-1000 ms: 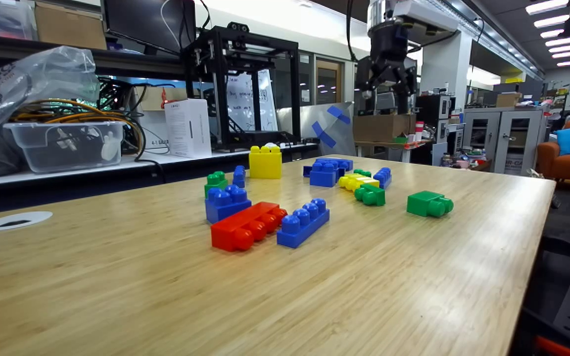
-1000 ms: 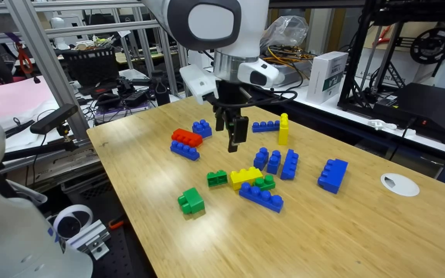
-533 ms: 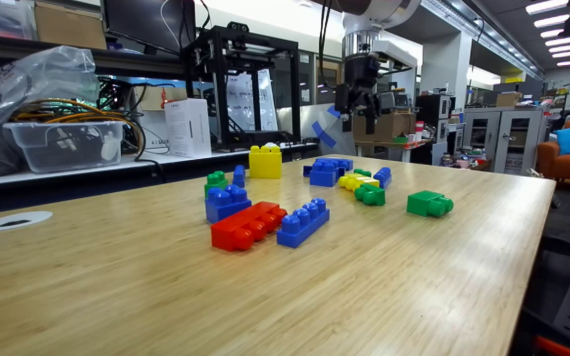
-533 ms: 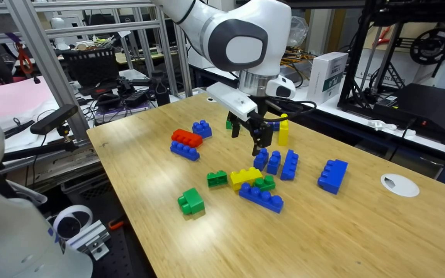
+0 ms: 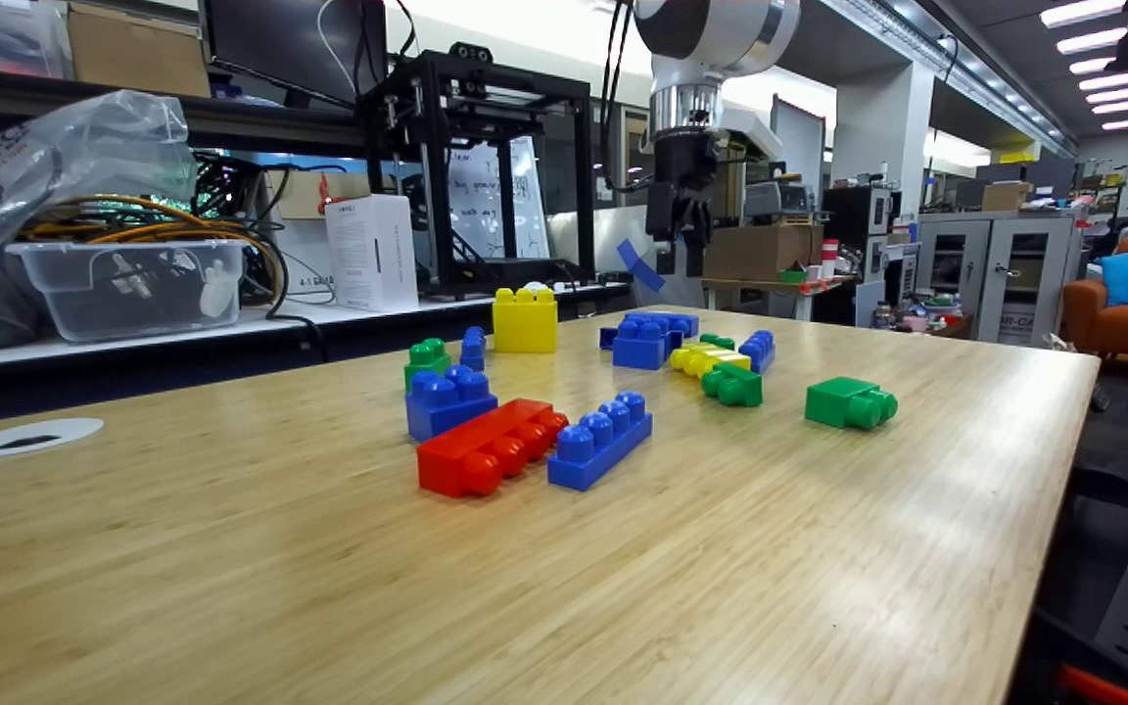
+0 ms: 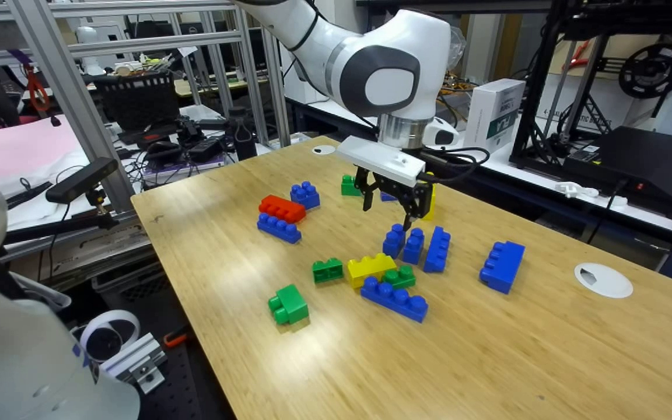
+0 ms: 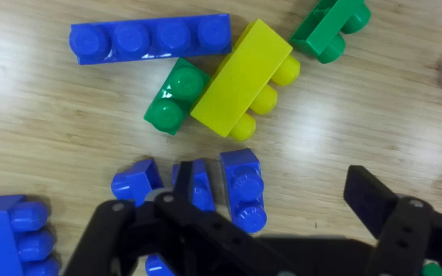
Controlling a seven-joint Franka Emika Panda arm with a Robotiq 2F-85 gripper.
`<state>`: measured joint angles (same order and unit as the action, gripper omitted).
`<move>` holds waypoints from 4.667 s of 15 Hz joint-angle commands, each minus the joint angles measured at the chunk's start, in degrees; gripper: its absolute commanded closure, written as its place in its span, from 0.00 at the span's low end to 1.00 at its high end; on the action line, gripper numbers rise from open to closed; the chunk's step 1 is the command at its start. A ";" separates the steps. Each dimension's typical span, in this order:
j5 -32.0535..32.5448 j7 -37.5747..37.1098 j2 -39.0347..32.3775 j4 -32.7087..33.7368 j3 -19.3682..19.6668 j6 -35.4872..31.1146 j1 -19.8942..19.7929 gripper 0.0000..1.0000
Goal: Move the square blue block to the left and put the green block on the top
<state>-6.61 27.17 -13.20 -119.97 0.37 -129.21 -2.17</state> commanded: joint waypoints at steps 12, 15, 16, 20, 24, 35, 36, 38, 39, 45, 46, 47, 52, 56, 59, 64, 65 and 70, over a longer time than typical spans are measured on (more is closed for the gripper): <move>-1.44 16.38 -12.81 12.66 -3.65 -1.07 -4.43 0.00; -2.10 17.33 -15.76 15.35 -4.93 0.00 -5.47 0.00; -2.16 17.45 -16.49 16.04 -5.24 0.29 -5.83 0.00; -2.89 18.27 -18.15 17.46 -6.22 1.45 -7.36 0.00; -4.06 18.49 -18.68 17.70 -6.87 3.33 -8.06 0.00; -4.30 16.83 -17.80 15.97 -7.43 5.35 -6.55 0.00; -4.05 16.54 -17.69 15.64 -7.32 4.74 -6.32 0.00; -3.56 16.07 -17.46 14.94 -7.18 3.36 -5.82 0.00; -3.21 15.59 -17.29 14.43 -7.04 2.39 -5.44 0.00; -0.59 12.95 -15.87 10.18 -6.93 -5.40 -3.45 0.00; 0.20 12.60 -15.57 9.35 -6.90 -6.54 -3.15 0.00; 1.01 12.35 -15.18 8.49 -6.86 -7.55 -2.97 0.00; 5.71 10.94 -12.96 3.78 -6.33 -12.68 -2.60 0.00; 8.08 10.24 -11.66 0.78 -5.89 -15.58 -2.81 0.00; 8.20 10.19 -11.10 -0.82 -6.08 -16.65 -3.01 0.00; 8.38 9.73 -10.92 -3.68 -6.58 -17.30 -2.29 0.00; 8.57 9.42 -10.89 -4.08 -6.64 -17.68 -1.94 0.00; 8.72 4.55 -10.43 -4.56 -6.29 -21.39 -0.38 0.00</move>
<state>0.83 35.80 -24.99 -123.12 -6.49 -147.42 -3.15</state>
